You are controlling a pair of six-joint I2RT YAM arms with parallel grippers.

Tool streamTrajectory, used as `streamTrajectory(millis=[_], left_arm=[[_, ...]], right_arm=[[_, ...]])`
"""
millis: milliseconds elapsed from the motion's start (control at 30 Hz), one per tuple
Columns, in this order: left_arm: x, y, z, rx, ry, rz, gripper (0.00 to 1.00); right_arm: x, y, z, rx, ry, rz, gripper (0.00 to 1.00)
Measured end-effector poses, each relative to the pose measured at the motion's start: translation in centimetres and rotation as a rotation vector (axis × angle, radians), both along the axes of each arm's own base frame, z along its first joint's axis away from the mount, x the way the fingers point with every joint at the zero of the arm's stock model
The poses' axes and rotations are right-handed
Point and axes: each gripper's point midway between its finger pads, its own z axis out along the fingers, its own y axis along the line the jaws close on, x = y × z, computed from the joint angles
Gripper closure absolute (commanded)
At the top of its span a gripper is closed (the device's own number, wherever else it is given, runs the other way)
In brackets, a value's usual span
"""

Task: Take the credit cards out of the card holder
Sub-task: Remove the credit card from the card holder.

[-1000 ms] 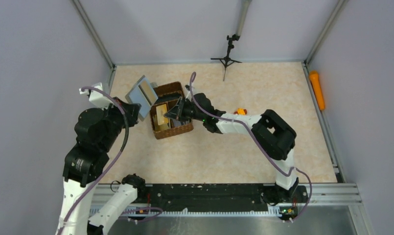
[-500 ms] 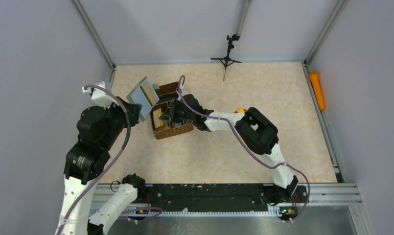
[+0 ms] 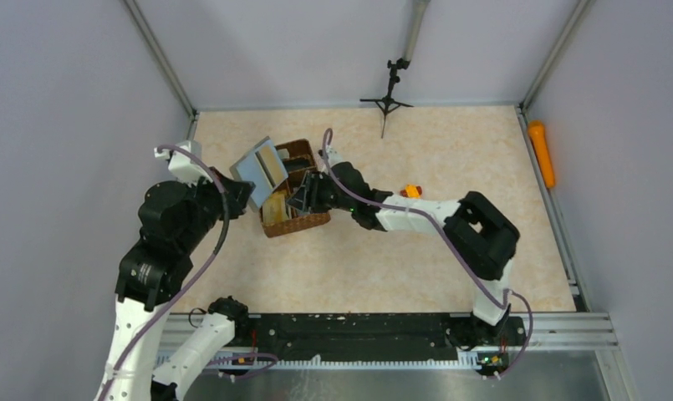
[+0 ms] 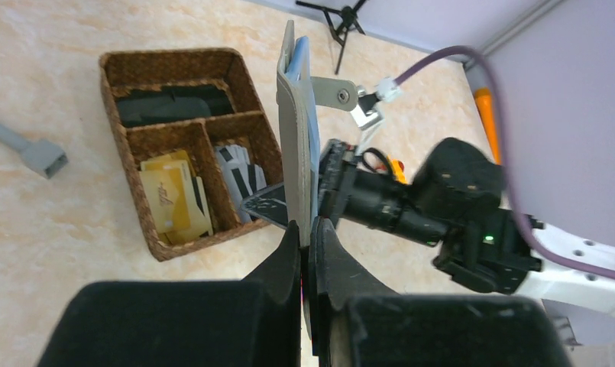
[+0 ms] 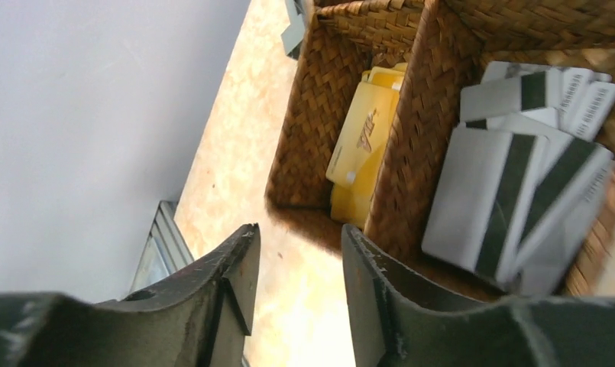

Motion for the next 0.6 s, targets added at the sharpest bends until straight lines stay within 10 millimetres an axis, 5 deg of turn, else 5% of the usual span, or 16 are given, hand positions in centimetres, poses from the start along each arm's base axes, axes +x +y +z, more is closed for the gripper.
streamTrajectory(millis=[200,233,300,333,600], left_arm=[[-0.3,-2.0,-1.5,-0.057,0.042,-0.093,1.0],[-0.3,-2.4,-1.8,-0.067,0.047,-0.109,1.0],[-0.3,-3.4,-2.3,-0.102,0.058,-0.157,1.0],[-0.2,-3.8,-2.6,-0.115,0.063,-0.175,1.0],[-0.4,-7.7,-5.5,-0.263,0.122,-0.353,1.0]], right_arm=[[-2.8,-6.5,4.4,0.032,-0.103,-0.029,0.52],[-3.0,-7.6,5.0,0.043,-0.114,-0.038,0.46],[-3.3,-9.7,5.9,0.062,-0.132,-0.058,0.07],[-3.5,-10.7,6.1,0.067,-0.134,-0.069,0.05],[-7.2,-16.4,7.1,0.101,-0.21,-0.078,0.04]])
